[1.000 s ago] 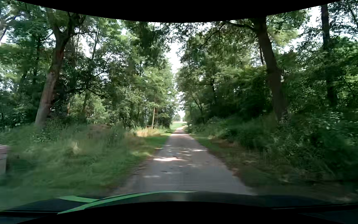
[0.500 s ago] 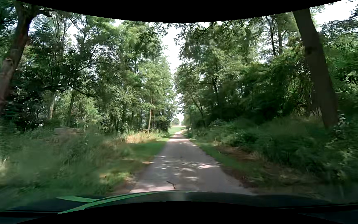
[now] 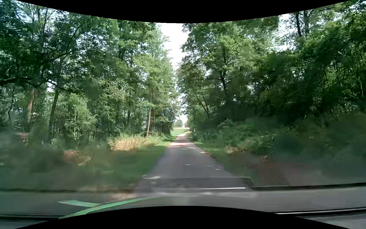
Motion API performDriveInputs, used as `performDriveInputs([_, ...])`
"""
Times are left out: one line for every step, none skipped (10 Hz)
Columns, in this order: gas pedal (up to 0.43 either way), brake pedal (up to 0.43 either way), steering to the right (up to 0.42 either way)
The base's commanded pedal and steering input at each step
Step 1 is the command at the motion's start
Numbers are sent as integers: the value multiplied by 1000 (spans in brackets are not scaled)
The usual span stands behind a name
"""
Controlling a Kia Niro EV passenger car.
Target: Follow the waypoints while adhering to traffic rules and regulations
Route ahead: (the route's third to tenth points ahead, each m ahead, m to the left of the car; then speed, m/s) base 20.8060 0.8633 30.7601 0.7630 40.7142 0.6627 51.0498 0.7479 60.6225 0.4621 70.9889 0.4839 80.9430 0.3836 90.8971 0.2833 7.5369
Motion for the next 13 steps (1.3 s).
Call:
performDriveInputs([157,0,4])
performDriveInputs([157,0,4])
performDriveInputs([157,0,3])
performDriveInputs([157,0,2])
performDriveInputs([157,0,1])
performDriveInputs([157,0,0])
performDriveInputs([157,0,-2])
performDriveInputs([157,0,-3])
performDriveInputs([157,0,-6])
performDriveInputs([157,0,-8])
performDriveInputs([157,0,-9])
performDriveInputs([157,0,-10])
performDriveInputs([157,0,-11])
